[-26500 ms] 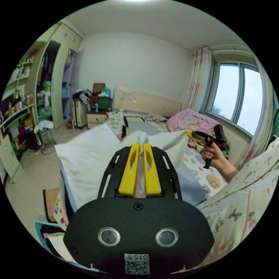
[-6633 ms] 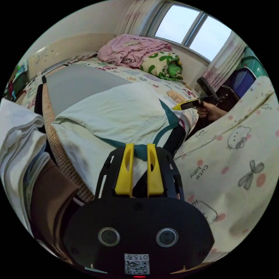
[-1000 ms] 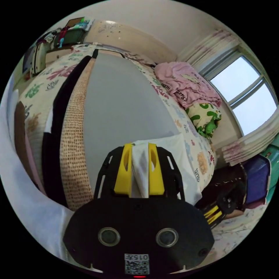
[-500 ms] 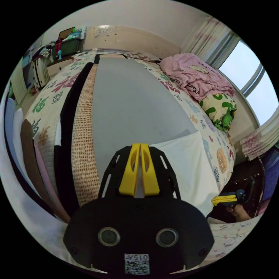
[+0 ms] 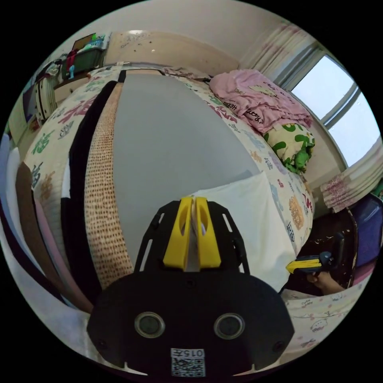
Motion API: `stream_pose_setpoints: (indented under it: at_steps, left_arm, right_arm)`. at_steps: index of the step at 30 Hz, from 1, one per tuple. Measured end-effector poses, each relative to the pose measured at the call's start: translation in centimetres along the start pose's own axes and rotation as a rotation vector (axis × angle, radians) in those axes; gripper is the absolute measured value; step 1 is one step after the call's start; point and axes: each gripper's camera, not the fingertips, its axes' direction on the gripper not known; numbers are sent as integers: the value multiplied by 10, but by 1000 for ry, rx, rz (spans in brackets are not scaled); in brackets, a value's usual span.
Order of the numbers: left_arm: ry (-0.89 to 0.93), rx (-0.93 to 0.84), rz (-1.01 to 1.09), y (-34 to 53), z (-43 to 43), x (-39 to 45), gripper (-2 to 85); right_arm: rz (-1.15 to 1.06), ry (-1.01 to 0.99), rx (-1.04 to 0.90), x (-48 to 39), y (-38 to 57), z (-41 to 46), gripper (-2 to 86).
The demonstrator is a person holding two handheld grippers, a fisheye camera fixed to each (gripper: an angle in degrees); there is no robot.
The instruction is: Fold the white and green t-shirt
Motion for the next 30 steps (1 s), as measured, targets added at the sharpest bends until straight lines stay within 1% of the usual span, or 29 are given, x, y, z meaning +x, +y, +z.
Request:
stream_pose_setpoints:
  at_steps: [5, 8, 9, 12, 13, 14, 15, 16, 18, 22, 25, 26, 28, 30]
  left_arm:
    - [-137, -20, 88, -18, 8, 6, 18]
    - [-147, -8, 30, -22, 0, -1, 42]
    - [-146, -7, 11, -23, -4, -4, 49]
    - [-60, -8, -82, -17, -27, -28, 94]
    - [4, 10, -101, -12, -35, -38, 102]
    - [63, 21, -114, -8, -40, -47, 105]
    - [85, 19, -119, -7, -41, -51, 106]
    - [109, -1, -131, -7, -40, -57, 108]
    - [128, -28, -140, -6, -38, -64, 116]
    - [180, 10, -170, -3, -54, -76, 123]
    - [237, 6, -238, -1, -66, -91, 110]
    - [280, -1, -274, 1, -68, -96, 98]
    - [332, -21, -341, 5, -70, -100, 75]
    - [409, -87, -359, 5, -71, -99, 45]
  right_arm:
    - [-26, 87, -21, -12, -34, 26, 2]
    - [-2, -5, -42, 12, -56, 28, 23]
    - [4, -43, -15, 26, -64, 20, 47]
    - [44, -41, 180, 70, -94, -12, 86]
    - [73, -50, 245, 94, -115, -20, 101]
    - [80, -65, 268, 106, -128, -21, 109]
    - [82, -107, 292, 128, -159, -20, 126]
    - [75, -139, 289, 150, -192, -12, 131]
    - [75, -127, 264, 178, -243, 9, 135]
    - [138, -60, 169, 251, -332, 68, 137]
    - [179, -78, 63, 312, -365, 119, 130]
    - [177, -79, 46, 323, -369, 129, 128]
    - [185, -56, 33, 367, -368, 155, 92]
    - [205, -64, 29, 407, -361, 165, 73]
